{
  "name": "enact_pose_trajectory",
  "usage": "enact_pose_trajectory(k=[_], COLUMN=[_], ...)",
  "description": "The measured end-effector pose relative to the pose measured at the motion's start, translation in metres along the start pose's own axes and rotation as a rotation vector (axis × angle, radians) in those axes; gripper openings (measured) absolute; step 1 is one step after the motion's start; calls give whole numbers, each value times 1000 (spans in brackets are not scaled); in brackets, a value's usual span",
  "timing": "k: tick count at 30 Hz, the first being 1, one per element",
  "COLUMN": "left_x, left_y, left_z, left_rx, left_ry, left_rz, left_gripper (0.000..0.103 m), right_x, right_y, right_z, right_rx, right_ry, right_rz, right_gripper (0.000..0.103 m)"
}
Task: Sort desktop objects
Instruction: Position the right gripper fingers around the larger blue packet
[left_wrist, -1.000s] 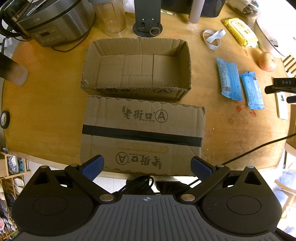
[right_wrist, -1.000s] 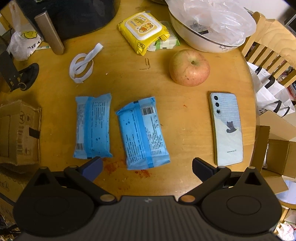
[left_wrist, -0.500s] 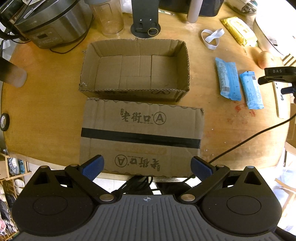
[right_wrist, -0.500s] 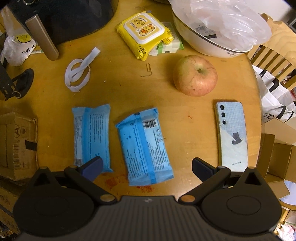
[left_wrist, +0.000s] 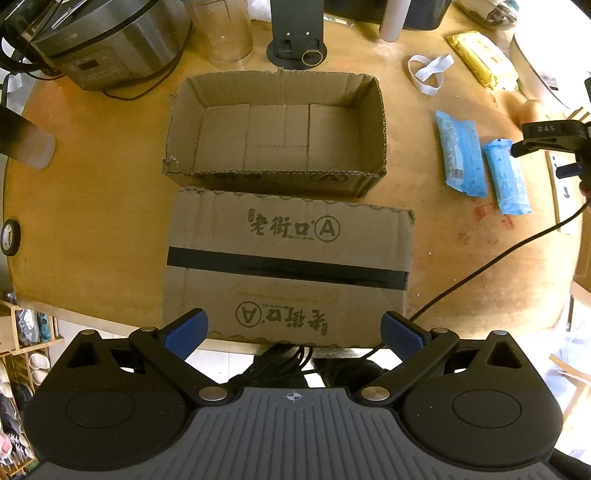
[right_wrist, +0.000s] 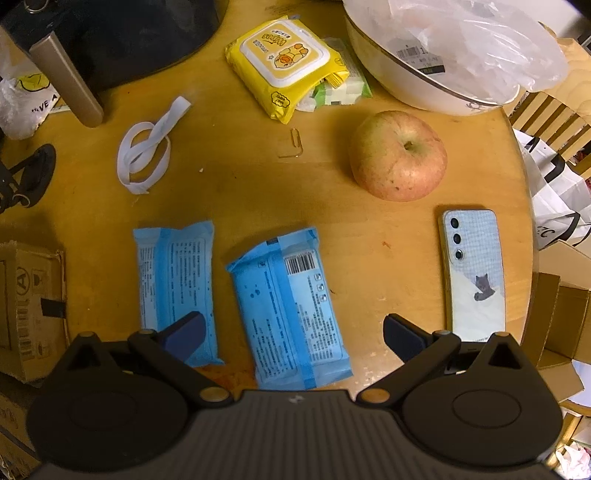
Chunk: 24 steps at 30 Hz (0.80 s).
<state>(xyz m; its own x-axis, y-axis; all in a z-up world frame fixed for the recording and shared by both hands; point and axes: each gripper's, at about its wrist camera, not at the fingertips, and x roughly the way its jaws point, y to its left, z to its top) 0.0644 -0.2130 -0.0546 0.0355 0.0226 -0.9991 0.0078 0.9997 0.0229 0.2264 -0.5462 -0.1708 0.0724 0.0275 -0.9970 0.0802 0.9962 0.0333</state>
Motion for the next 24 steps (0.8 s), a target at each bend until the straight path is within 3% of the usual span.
enact_pose_trajectory(k=[24], left_x=[1], left_y=[9], left_z=[-2], left_rx=[-38], left_ry=[15], left_rz=[11], left_gripper=[103], right_x=[62], right_y=[4], right_z=[2], right_rx=[-34], right_ry=[52], right_rz=[-17], right_gripper=[103])
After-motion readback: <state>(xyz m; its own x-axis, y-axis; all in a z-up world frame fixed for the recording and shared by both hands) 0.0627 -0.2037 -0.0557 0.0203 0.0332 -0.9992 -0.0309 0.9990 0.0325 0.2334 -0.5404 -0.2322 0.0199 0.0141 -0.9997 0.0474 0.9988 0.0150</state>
